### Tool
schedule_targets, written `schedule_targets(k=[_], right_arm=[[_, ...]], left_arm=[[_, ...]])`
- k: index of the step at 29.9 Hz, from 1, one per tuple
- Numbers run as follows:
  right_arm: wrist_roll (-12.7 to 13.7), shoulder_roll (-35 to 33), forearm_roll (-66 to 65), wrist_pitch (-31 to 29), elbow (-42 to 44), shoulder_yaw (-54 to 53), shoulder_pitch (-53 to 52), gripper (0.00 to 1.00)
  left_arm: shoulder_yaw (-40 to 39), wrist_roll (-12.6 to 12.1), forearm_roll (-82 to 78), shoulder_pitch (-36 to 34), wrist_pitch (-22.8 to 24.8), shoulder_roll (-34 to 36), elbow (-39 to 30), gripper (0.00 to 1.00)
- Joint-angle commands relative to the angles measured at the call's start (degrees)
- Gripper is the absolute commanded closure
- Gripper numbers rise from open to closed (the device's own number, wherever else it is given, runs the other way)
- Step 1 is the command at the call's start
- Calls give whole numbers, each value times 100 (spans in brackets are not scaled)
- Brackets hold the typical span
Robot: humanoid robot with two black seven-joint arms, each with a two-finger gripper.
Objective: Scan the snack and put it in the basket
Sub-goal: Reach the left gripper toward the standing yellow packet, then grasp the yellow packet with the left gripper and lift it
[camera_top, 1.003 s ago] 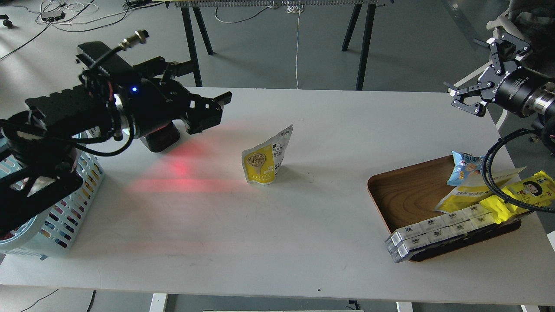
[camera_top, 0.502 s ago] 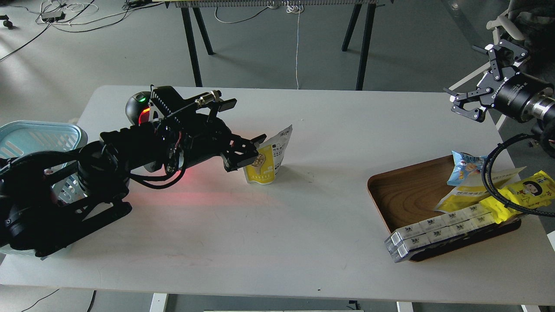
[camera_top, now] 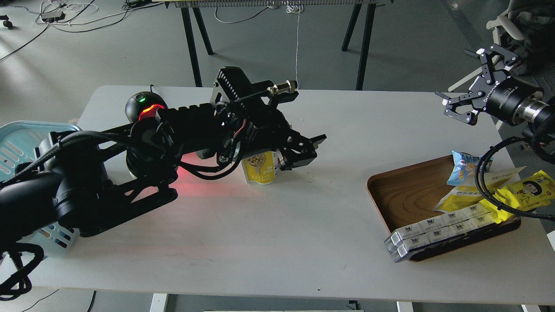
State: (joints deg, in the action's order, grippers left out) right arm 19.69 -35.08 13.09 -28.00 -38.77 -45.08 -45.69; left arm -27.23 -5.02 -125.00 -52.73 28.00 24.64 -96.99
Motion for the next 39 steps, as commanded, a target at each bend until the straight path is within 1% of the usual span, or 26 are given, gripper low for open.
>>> schedule_targets(k=[1, 4, 7, 10, 21, 25, 26, 27, 28, 30, 31, 32, 36, 37, 38, 39], right_arm=[[0, 10, 0, 0, 1, 0, 25, 0], [0, 62, 0, 0, 1, 0, 25, 0], [0, 115, 0, 0, 1, 0, 34, 0], [0, 142, 0, 0, -8, 0, 43, 0], [0, 212, 0, 0, -34, 0, 34, 0], [0, 212, 0, 0, -43, 0, 25, 0], [0, 212, 0, 0, -43, 0, 34, 0], [0, 203, 0, 0, -43, 0, 34, 0], [0, 212, 0, 0, -43, 0, 34, 0], [0, 212, 9, 0, -43, 0, 43, 0], [0, 212, 0, 0, -43, 0, 43, 0], [0, 212, 9, 0, -52, 0, 43, 0], [9, 212, 9, 0, -69, 0, 43, 0], [0, 212, 9, 0, -69, 0, 43, 0], [0, 212, 9, 0, -69, 0, 43, 0], [8, 212, 9, 0, -69, 0, 43, 0]], left_arm=[[33, 1, 0, -1, 0, -29, 206, 1], [33, 1, 0, -1, 0, -3, 452, 1], [59, -8, 0, 8, 0, 24, 523, 1], [95, -69, 0, 78, 0, 50, 558, 1], [121, -70, 0, 649, 0, -3, 971, 3], [130, -70, 0, 711, 0, -12, 1130, 9], [130, -70, 0, 755, 0, 6, 1130, 14], [130, -70, 0, 798, 0, 23, 1138, 23], [130, -61, 0, 834, 0, 32, 1130, 30], [130, -26, 0, 834, 0, 41, 1139, 41], [130, -8, 0, 834, 0, 50, 1139, 52], [130, 1, 0, 843, 0, 59, 1139, 57], [139, 1, 0, 843, 0, 59, 1130, 64], [139, -8, 0, 843, 0, 59, 1130, 70], [139, -17, 0, 843, 0, 67, 1130, 81], [130, -52, 0, 852, 0, 68, 1130, 94]])
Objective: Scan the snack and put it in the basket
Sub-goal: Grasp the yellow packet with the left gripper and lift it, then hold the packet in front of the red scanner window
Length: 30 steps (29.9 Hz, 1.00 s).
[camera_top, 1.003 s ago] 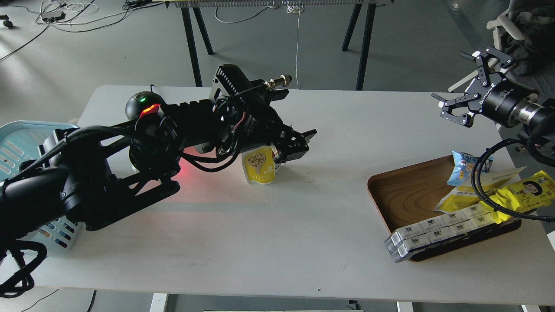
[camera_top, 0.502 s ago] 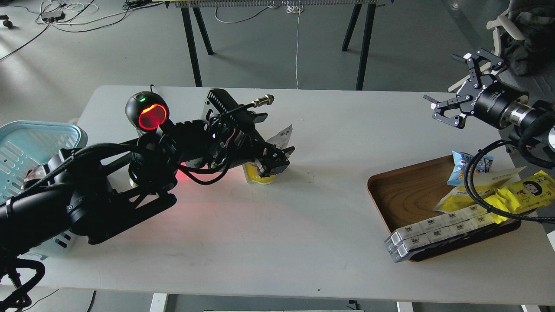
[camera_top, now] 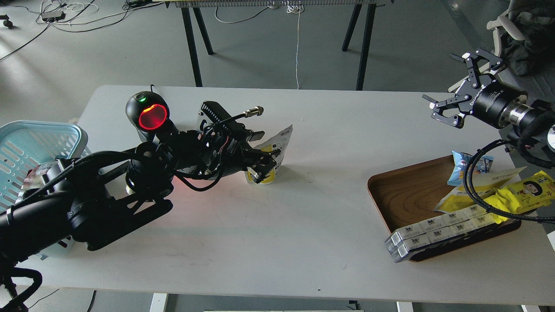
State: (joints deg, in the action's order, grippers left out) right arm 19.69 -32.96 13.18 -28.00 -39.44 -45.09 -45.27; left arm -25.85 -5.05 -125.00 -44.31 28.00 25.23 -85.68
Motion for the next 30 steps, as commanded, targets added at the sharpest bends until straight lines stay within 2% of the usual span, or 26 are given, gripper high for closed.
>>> schedule_targets(k=[1, 15, 30], right_arm=[[0, 0, 0, 0, -11, 0, -8, 0], [9, 0, 0, 0, -2, -9, 0, 0], [26, 0, 0, 0, 7, -27, 0, 0]], left_arm=[[1, -66, 0, 1, 0, 8, -2, 97], [-7, -93, 0, 98, 0, 377, -133, 99], [-411, 39, 0, 45, 0, 1484, -1513, 99]])
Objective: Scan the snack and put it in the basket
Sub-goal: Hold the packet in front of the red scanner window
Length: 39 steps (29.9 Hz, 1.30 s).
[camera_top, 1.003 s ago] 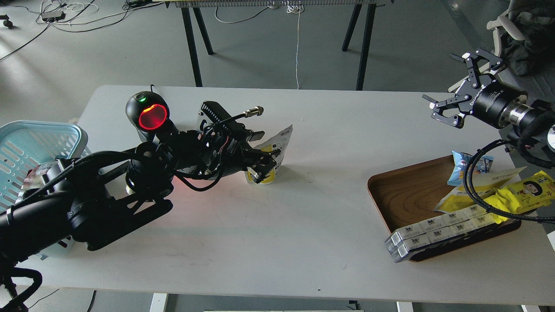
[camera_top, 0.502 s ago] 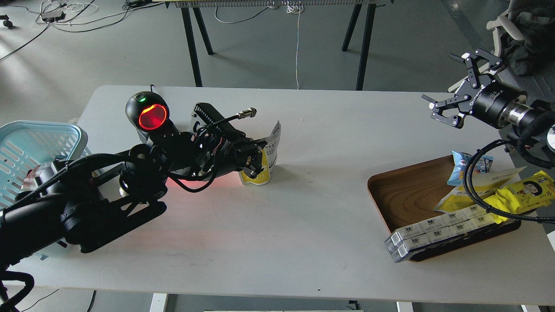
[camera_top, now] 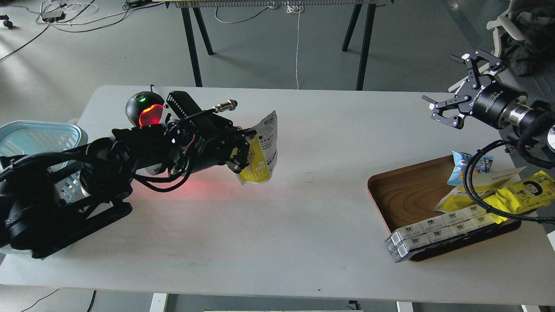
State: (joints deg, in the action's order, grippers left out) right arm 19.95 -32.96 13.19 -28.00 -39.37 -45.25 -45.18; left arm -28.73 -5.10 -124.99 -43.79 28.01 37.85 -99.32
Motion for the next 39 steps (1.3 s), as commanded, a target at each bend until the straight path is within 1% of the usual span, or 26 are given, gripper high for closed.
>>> schedule_targets(k=[1, 11, 16, 20, 22, 26, 33, 39], right_arm=[[0, 0, 0, 0, -1, -10, -17, 0], [0, -18, 0, 0, -1, -27, -9, 0], [0, -9, 9, 0, -9, -27, -9, 0], [9, -9, 9, 0, -9, -10, -9, 0], [8, -9, 9, 0, -9, -1, -9, 0], [9, -9, 0, 0, -9, -1, -9, 0], [9, -18, 9, 0, -9, 8, 0, 0], [17, -18, 0, 0, -9, 8, 9, 0]], left_arm=[[-167, 44, -1, -7, -1, 293, -158, 99], [-730, 237, -1, 28, -1, 873, -158, 99], [-739, 299, -1, 45, -1, 1347, -140, 99], [-739, 483, -1, 238, -1, 1585, -149, 99], [-721, 527, -1, 370, -1, 1664, -149, 99], [-721, 528, -1, 599, -1, 1700, -149, 99], [-713, 536, -1, 678, -1, 1700, -149, 99], [-748, 545, -1, 678, -111, 1682, -149, 99]])
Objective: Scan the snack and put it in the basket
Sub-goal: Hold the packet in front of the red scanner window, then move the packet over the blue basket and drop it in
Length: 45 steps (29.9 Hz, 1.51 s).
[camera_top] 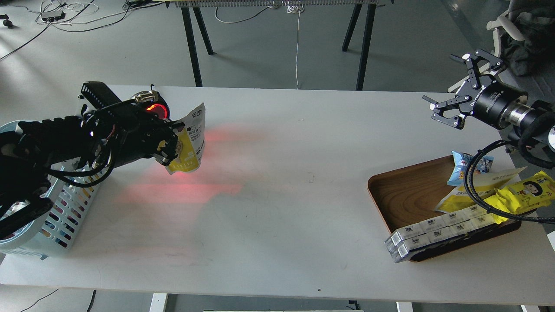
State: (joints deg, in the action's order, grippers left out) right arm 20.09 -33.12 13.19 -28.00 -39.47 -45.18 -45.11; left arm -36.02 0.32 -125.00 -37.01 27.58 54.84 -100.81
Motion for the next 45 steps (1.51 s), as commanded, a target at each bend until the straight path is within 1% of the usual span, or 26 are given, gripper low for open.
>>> schedule_targets(k=[1, 5, 8, 17, 24, 26, 30, 32, 35, 39, 41, 45], right_arm=[[-5, -1, 0, 0, 0, 0, 2, 0], [-5, 8, 0, 0, 0, 0, 2, 0], [-5, 8, 8, 0, 0, 0, 11, 0], [-5, 8, 0, 0, 0, 9, 19, 0], [-5, 8, 0, 0, 0, 9, 19, 0], [-5, 8, 0, 0, 0, 0, 19, 0], [-5, 8, 0, 0, 0, 0, 19, 0], [-5, 16, 0, 0, 0, 0, 19, 0], [-5, 25, 8, 0, 0, 0, 28, 0], [-5, 52, 0, 0, 0, 0, 28, 0], [-5, 52, 0, 0, 0, 0, 28, 0], [-5, 60, 0, 0, 0, 0, 28, 0]], left_arm=[[-19, -6, 0, 1, -103, -17, 0, 99], [-45, 3, 0, -17, -200, 0, -9, 99], [-54, 56, 0, -25, -384, 0, -9, 99], [-71, 38, 0, -25, -833, -8, -9, 99], [-106, 64, 0, -25, -868, 79, -9, 99], [-238, 135, 0, -25, -868, 228, -9, 99], [-659, 381, 0, -25, -877, 483, -9, 99], [-932, 416, 0, -17, -877, 659, -9, 99], [-1134, 548, 344, -25, -868, 1054, 0, 99], [-1389, 618, 941, -25, -895, 1686, 26, 99], [-1407, 697, 1275, -25, -1026, 2064, 105, 99], [-1328, 811, 1663, -8, -1456, 2715, 386, 99]])
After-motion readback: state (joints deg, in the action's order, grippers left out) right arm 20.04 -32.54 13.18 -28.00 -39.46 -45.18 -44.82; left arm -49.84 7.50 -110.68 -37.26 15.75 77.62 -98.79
